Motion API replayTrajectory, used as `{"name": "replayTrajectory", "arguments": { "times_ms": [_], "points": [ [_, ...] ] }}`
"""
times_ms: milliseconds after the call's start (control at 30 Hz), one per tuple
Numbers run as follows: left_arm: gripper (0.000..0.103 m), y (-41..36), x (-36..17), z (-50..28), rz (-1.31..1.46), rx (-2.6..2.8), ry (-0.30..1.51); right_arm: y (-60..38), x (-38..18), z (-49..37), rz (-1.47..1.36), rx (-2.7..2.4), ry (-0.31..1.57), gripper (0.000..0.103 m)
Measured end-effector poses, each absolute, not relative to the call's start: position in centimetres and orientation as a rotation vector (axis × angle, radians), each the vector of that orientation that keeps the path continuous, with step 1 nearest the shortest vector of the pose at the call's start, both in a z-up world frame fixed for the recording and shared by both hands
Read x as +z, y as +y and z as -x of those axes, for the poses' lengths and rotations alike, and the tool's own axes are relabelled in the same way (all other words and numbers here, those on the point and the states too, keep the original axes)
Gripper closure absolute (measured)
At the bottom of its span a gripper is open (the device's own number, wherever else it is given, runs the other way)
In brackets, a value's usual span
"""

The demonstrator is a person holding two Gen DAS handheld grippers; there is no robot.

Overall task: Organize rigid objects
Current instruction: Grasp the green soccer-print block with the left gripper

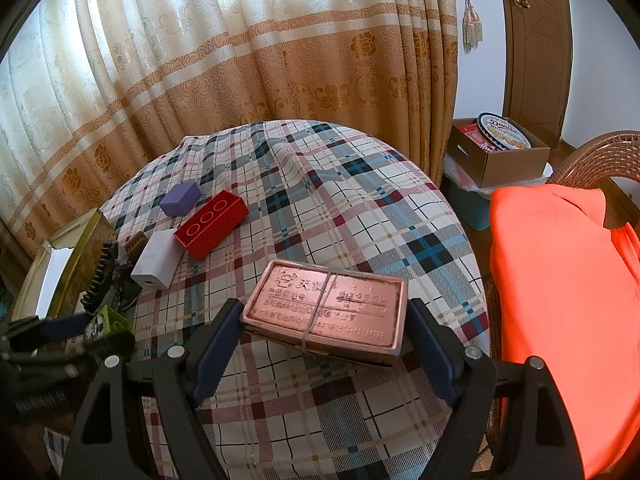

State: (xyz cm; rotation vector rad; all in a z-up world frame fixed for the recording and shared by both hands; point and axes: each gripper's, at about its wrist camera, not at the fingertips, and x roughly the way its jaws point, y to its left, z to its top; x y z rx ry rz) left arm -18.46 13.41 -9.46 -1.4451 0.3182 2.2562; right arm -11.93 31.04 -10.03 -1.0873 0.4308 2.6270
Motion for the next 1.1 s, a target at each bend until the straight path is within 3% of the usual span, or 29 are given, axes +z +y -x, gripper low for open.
{"name": "replayTrajectory", "arguments": {
  "times_ms": [333,400,433,633,700,800,867,933,1100],
  "points": [
    [0.039,12.4,-9.8,17.8,1.381,2.318,0.06,31.0,-10.0,11.9,1.088,2.627,0.429,0.02],
    [0.048,12.4,-9.5,17.8,1.335,2.374,0.094,31.0,-10.0,11.9,1.089,2.626,0.426,0.02],
    [0.06,12.6,-9.7,17.8,1.327,2.381,0.118,31.0,-10.0,11.9,1.09,2.626,0.425,0.02],
    [0.062,13.1,-10.8,17.1,1.278,2.427,0.198,30.9,-10.0,11.9,1.091,2.624,0.419,0.02],
    [0.061,13.6,-11.0,16.7,1.236,2.462,0.262,30.8,-10.0,12.0,1.096,2.62,0.409,0.02],
    [0.054,13.2,-11.0,17.3,1.245,2.447,0.191,30.7,-10.0,12.1,1.099,2.617,0.402,0.02],
    [0.04,13.4,-11.1,17.3,1.235,2.411,0.189,30.6,-10.0,12.1,1.104,2.614,0.391,0.02],
    [0.034,14.3,-11.3,17.1,1.234,2.406,0.254,30.6,-10.0,12.2,1.107,2.609,0.385,0.02],
    [0.027,14.6,-11.4,17.2,1.239,2.405,0.243,30.3,-10.0,12.4,1.117,2.598,0.364,0.02]
  ]
}}
